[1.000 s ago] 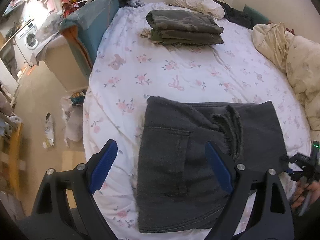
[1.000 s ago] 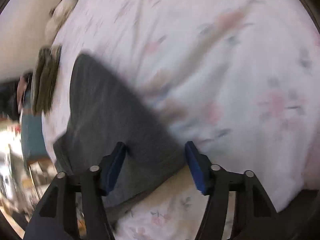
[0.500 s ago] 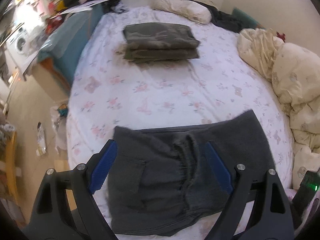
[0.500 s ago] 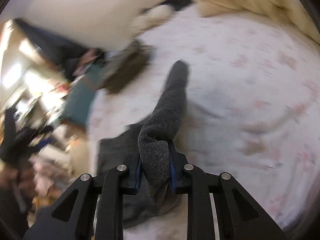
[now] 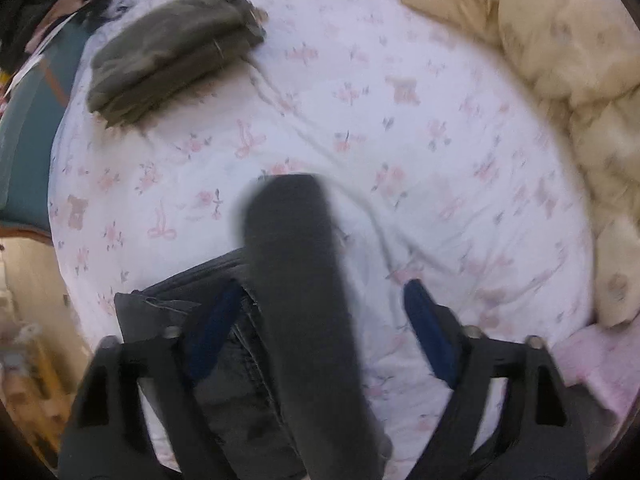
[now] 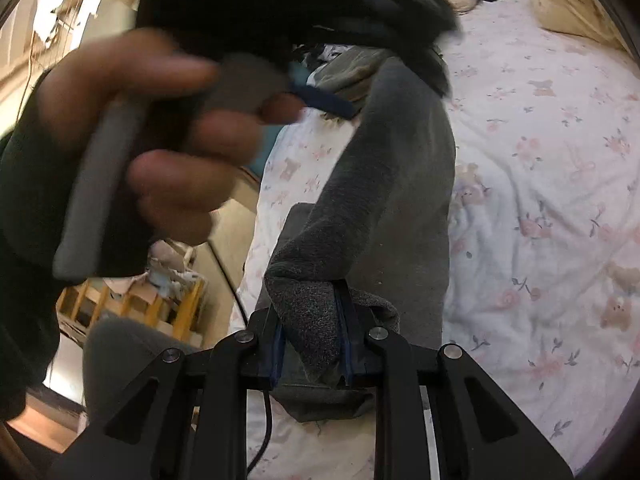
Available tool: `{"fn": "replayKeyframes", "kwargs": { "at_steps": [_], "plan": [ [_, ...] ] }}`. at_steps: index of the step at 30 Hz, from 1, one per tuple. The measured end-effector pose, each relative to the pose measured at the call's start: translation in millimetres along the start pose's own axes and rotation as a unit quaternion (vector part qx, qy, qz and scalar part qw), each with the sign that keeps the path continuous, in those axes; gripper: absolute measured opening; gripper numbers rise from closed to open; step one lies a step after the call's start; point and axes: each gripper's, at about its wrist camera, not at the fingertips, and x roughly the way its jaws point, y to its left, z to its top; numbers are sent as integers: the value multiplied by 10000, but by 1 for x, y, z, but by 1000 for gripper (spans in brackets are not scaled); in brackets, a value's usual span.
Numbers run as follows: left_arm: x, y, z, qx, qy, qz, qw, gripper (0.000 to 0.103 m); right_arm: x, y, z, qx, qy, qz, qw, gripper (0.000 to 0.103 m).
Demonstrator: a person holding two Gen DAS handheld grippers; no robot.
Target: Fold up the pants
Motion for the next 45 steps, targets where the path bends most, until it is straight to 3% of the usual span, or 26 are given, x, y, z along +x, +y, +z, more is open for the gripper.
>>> {"fn": "replayKeyframes", "kwargs": {
  "at_steps": [1,2,3,4,9,14,19,22,26,28,30,32,33,34,38,39,40,41,42,44,45],
  "plan": [
    [2,1,-2,81,0,60,9999,58,1,0,0,-20,28,23,10000,23],
    [1,3,-4,152,-50,57,9999,26,2,1,1,-35,19,9,10000,23],
    [-3,11,-9,244,-151,-48,9996,11,2,3,2,-60,13,-7,10000,23],
    [-6,16,-12,276,-173,-139,9994,6,1,2,1,-62,20,-8,10000,23],
    [-38,73,-37,-43,-454,-550,9974,6,2,22,-2,-285,83,155,9994,23],
    [-54,145,-79,-375,-674,-503,9958,6,38,68,-6,-513,376,364,9973,23],
    [-2,220,-125,-679,-313,-308,9967,6,99,102,-29,-680,791,272,9942,24],
    [43,257,-139,-1032,50,-413,9938,6,134,114,-42,-939,918,166,9912,37],
    [52,268,-143,-911,27,-597,9941,6,149,133,-47,-1203,1486,362,9809,41],
    [47,270,-142,-788,-49,-716,9943,6,131,138,-42,-1402,1321,401,9805,39],
    [50,271,-141,-825,-23,-783,9935,6,116,130,-30,-1425,1024,25,9845,39],
    [53,273,-141,-854,8,-833,9929,6,114,111,-16,-1253,919,-559,9863,35],
    [54,272,-141,-850,6,-841,9928,6,119,98,-9,-1096,970,-792,9861,23],
    [55,272,-141,-813,22,-842,9931,7,126,89,-4,-926,1054,-836,9866,16],
    [56,274,-145,-881,51,-893,9921,12,177,78,-20,-597,1866,-595,9788,13],
    [59,277,-146,-943,119,-861,9917,14,187,82,-30,-531,1964,-256,9787,12],
    [62,280,-148,-1020,172,-743,9919,25,194,88,-40,-524,2154,7,9751,12],
    [65,283,-150,-1093,268,-474,9925,43,200,93,-46,-642,2268,16,9718,12],
    [65,284,-151,-1112,315,-220,9931,49,208,104,-59,-996,2417,-182,9651,12],
    [61,289,-153,-1091,295,689,9912,51,216,109,-74,-1174,2606,-315,9577,12],
    [60,290,-154,-1086,283,845,9901,51,215,113,-77,-1232,2560,-401,9579,12]
  ]
}}
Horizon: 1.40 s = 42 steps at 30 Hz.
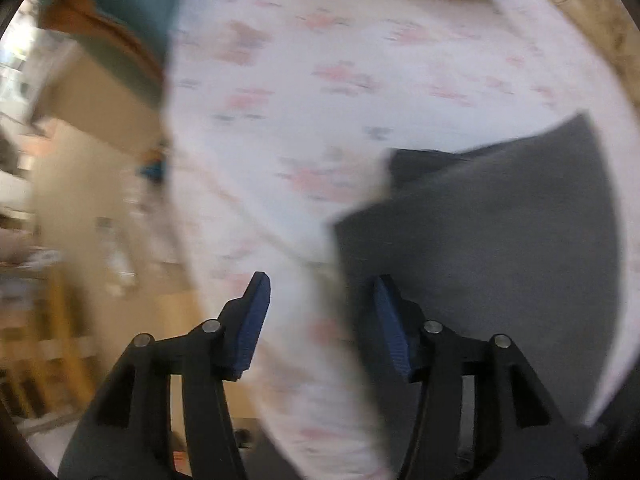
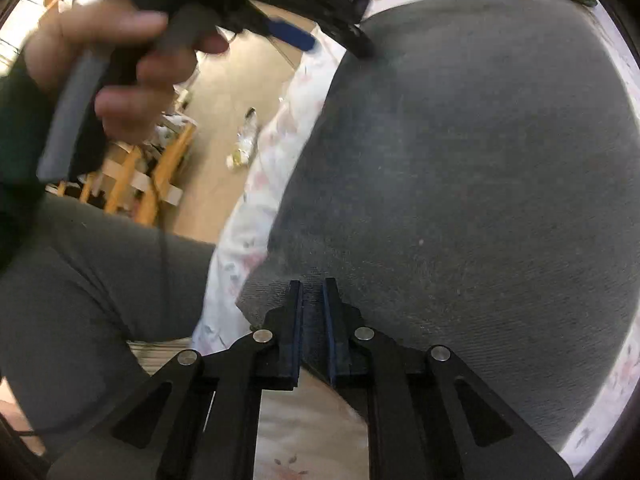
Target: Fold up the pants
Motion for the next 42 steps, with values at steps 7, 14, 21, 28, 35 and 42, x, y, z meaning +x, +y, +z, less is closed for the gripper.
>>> {"fn": "replayKeyframes", "kwargs": {
  "at_steps": [7,14,21,28,35,42],
  "plan": [
    [-54,-28,-6,221,-866,-1543,9840,51,-32,1,-8,-20,-183,110,9998,12],
    [-2,-81,-13,1040,3,-788,9915,53,-13,-39,-35,631,-4,271,9976,6],
    [-5,-77,-14,1039,-89,-779,9915,57,-120,-74,-80,1442,-1315,286,9804,57],
    [-32,-41,-8,237,-505,-848,9948,57,-108,-158,-97,3746,-1957,784,9029,95],
    [-40,3,-9,-655,-732,-775,9921,57,-28,-171,-95,4463,-1924,1983,8512,103],
    [-34,11,-9,-636,-803,-353,9941,57,-43,-151,-76,4191,-1998,1132,8784,74]
  ]
}}
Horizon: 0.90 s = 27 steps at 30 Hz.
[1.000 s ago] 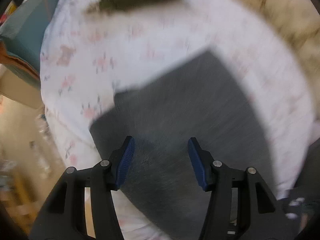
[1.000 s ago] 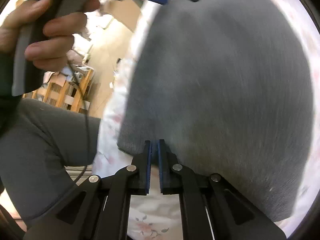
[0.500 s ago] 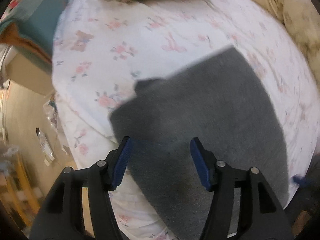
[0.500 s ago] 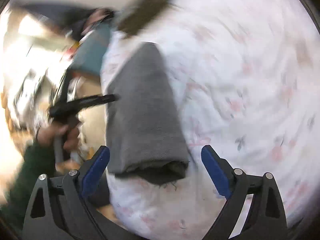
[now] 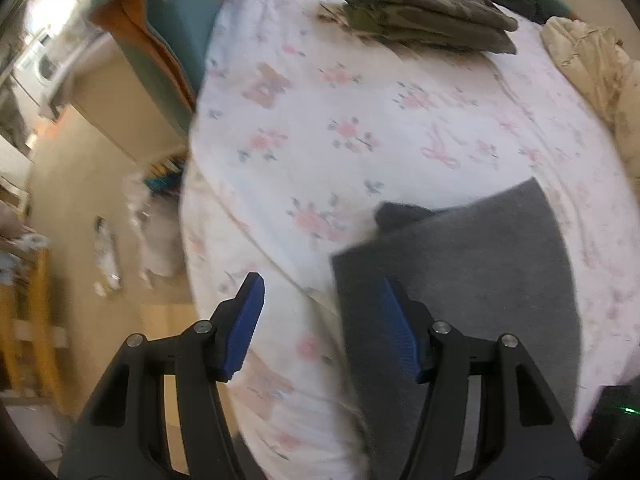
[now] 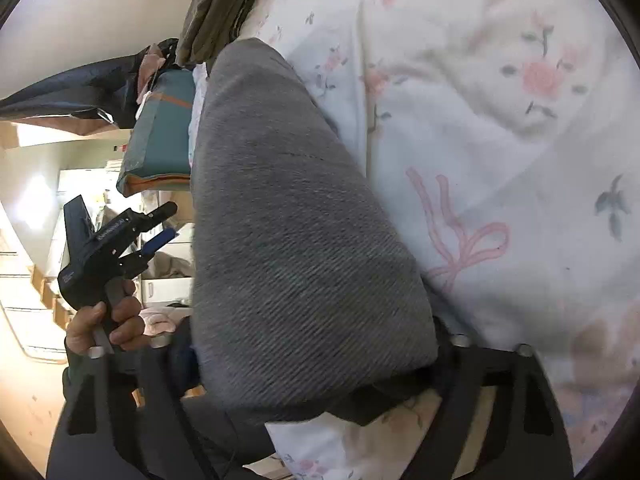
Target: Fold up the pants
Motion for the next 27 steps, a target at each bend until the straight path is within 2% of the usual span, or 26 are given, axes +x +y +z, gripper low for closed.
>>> {"fn": "replayKeyframes", "kwargs": {
  "at_steps": [2,5,7,8,9,10,11,14,15,18,20,21,23,24,27],
  "plan": [
    [-5,4,5,-106,-193,78,9997,57,-13,12,4,-209,-30,-101,9997,69],
    [-11,12,13,-376,-364,-28,9986,57,-27,36,16,-656,-69,-219,9976,56],
    [-13,18,16,-566,-400,-119,9975,57,-38,64,34,-1397,4,-356,9896,48],
    [-12,21,17,-637,-385,-160,9971,57,-43,69,40,-1682,-2,-468,9846,47],
    [-11,21,17,-669,-353,-193,9970,57,-51,79,60,-2096,10,-599,9760,46],
    [-9,22,17,-674,-312,-238,9970,57,-57,81,71,-2244,-5,-636,9724,45],
    [-6,21,16,-663,-279,-285,9970,57,-66,87,96,-2488,-73,-761,9655,45],
    [-1,17,15,-601,-230,-383,9972,57,-82,92,156,-2769,-296,-953,9557,45],
    [1,14,15,-561,-217,-447,9972,57,-82,91,176,-2782,-367,-947,9551,45],
    [4,3,16,-421,-183,-759,9961,59,-64,60,230,-2029,-140,-746,9763,45],
    [6,-7,16,-359,-147,-1093,9933,68,-49,40,239,-1838,-34,-949,9784,49],
    [7,-12,17,-326,-145,-1281,9911,71,-44,29,243,-1609,33,-952,9824,54],
    [9,-27,17,-168,-135,-1557,9876,84,-48,10,245,-1174,53,-709,9905,58],
    [11,-38,18,-20,-114,-1654,9862,84,-52,6,245,-1072,6,-656,9921,63],
    [23,-61,22,309,71,-1733,9844,84,-67,1,239,-851,-66,-651,9942,71]
  ]
}}
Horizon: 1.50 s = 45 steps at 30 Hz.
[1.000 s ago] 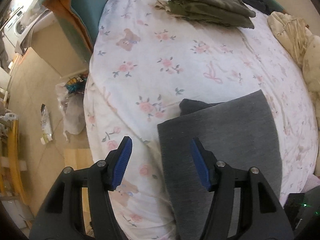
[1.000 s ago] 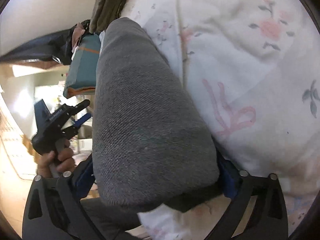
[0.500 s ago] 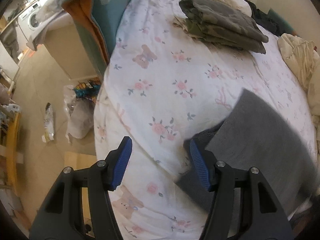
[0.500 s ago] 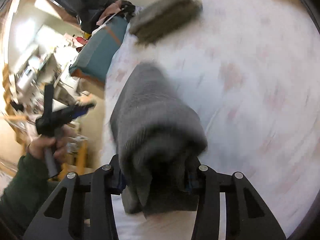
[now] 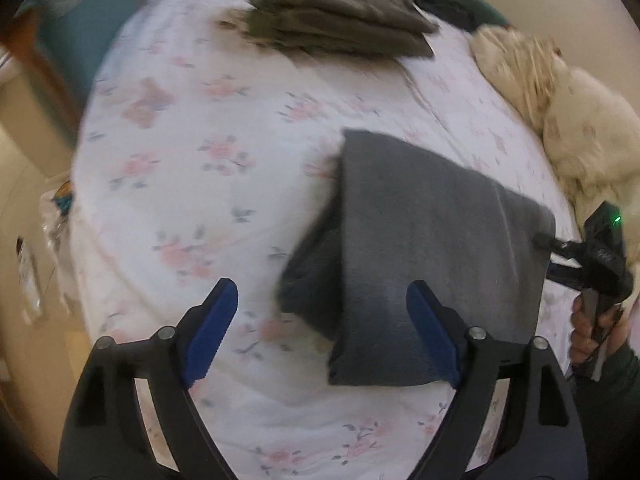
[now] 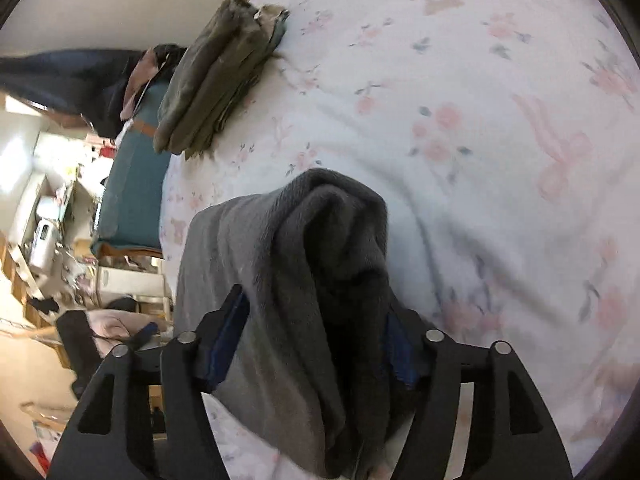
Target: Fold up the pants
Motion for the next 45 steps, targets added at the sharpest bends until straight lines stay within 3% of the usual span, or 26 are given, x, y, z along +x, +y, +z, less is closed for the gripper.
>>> {"fn": "replayKeyframes", "kwargs": {
  "at_steps": [2,4,6,8,9,10,12,13,16,20,22,24,27,30,31,32,33,36,37,38,39,40,42,45],
  "plan": [
    [10,-8,1,110,203,-15,9997,83,-23,-3,-13,316,-246,-354,9986,71],
    [22,-18,-3,257,652,-200,9973,83,-45,-5,-34,528,-371,-269,9976,71],
    [30,-29,-11,541,840,-212,9948,81,-52,-6,-61,565,-171,-68,9982,71],
    [31,-37,-15,807,814,-115,9934,70,-48,-3,-81,404,-48,-176,9990,70],
    [34,-42,-18,957,880,-171,9914,53,-39,1,-93,247,119,-318,9991,63],
    [36,-44,-20,1001,959,-255,9900,40,-30,5,-99,161,236,-424,9987,45],
    [36,-48,-22,1083,933,-156,9896,31,-15,11,-103,-128,320,-758,9965,22],
    [34,-50,-21,1122,917,-128,9894,14,-12,14,-102,-190,268,-781,9964,8],
    [19,-52,-13,1156,734,-138,9905,8,-20,36,-103,-658,40,-682,9955,4],
    [1,-35,3,953,324,36,9949,7,-27,60,-111,-820,131,78,9965,4],
    [4,-23,6,774,366,52,9963,7,-16,56,-120,-830,322,15,9960,4],
    [23,-17,0,761,649,235,9947,8,6,44,-130,-761,558,-278,9952,4],
    [42,-18,-15,1021,864,602,9892,19,16,26,-130,-672,619,-707,9933,3],
    [36,-22,-14,1087,800,678,9885,42,8,21,-125,-706,563,-1065,9902,0],
    [33,-16,-11,900,800,620,9908,62,3,19,-123,-706,528,-1105,9900,0],
    [31,-11,-9,753,844,608,9917,75,-6,11,-122,-562,481,-1053,9917,0],
    [28,-6,-7,634,828,590,9928,75,-12,5,-120,-391,465,-923,9939,0],
    [11,11,0,309,506,421,9974,76,-31,6,-110,-60,89,-379,9992,7],
    [7,17,3,135,337,341,9988,83,-34,6,-107,8,-36,-318,9995,15],
    [5,21,5,-9,199,218,9996,86,-39,5,-102,130,-225,-168,9995,30],
    [7,22,6,-67,155,87,9998,86,-39,3,-99,233,-277,-105,9993,83],
    [14,20,6,-59,213,36,9997,86,-39,1,-97,328,-336,-95,9989,102],
    [31,14,12,29,335,54,9994,86,-36,-11,-92,649,-608,8,9960,103],
    [56,8,14,197,461,78,9987,86,-16,-22,-82,756,-321,183,9965,103]
  ]
}}
